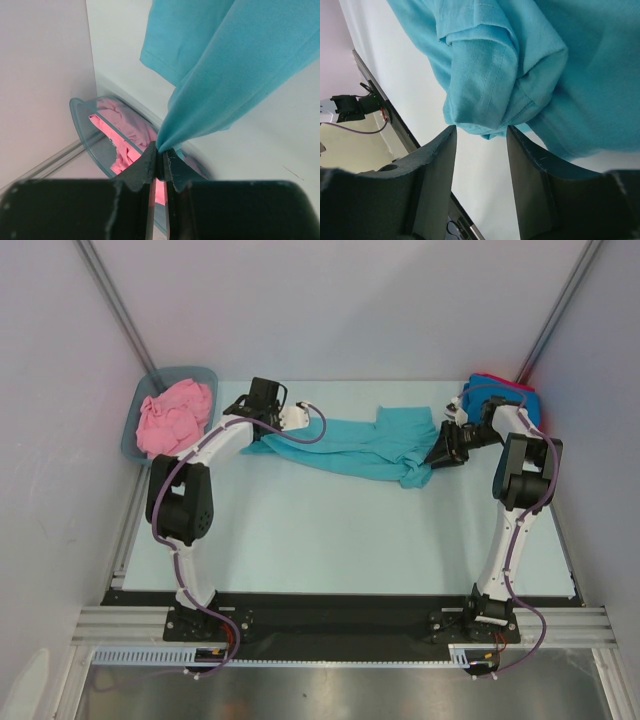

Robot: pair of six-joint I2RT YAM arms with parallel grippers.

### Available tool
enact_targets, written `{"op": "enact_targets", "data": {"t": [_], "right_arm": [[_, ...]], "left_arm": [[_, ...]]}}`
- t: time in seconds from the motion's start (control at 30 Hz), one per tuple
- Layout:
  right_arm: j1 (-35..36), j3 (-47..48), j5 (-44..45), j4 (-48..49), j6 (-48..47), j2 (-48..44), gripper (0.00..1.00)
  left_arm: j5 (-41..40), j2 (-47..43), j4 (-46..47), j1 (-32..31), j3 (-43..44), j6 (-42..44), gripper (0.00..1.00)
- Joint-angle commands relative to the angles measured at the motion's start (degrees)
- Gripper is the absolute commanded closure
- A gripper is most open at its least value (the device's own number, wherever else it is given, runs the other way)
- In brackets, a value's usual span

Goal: Fold and stack the t-shirts
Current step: Flatten the tshirt out

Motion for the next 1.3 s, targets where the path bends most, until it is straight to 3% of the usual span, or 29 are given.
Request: {"op": "enact_targets", "data": {"t": [0.0,0.87,1.07,1.1,1.13,1.2,1.27], "right_arm": [[-0.2,2.5,-1.6,-1.5,-0.8,0.4,0.51],[3.7,2.6,-0.6,-1.7,-1.7,1.3,0.55],[3.9,2.4,0.3,-1.7,-1.7,0.5,0.73],[3.9,2.3,0.5,-1.6,-1.7,0.1,0.87],[3.9,2.0,1.0,-1.3,-1.5,-0.2,0.94],[3.9,1.6,2.2,-0.7,-1.1,-0.8,1.00],[3.9,1.2,3.9,-0.2,-0.9,-2.1,1.00]], "left_arm": [[-0.7,-1.7,1.1,-0.7,-0.2,0.2,0.87],[-1.1,-2.7,2.0,-0.7,-1.6,0.8,0.87],[-1.0,-2.7,2.0,-0.7,-1.7,0.5,0.87],[-1.0,-2.7,2.0,-0.8,-1.8,0.4,0.87],[-1.0,-2.6,2.0,-0.8,-1.7,0.3,0.87],[-0.9,-2.7,2.0,-0.8,-1.7,0.2,0.87],[-0.9,-2.7,2.0,-0.9,-1.7,0.2,0.87]]}}
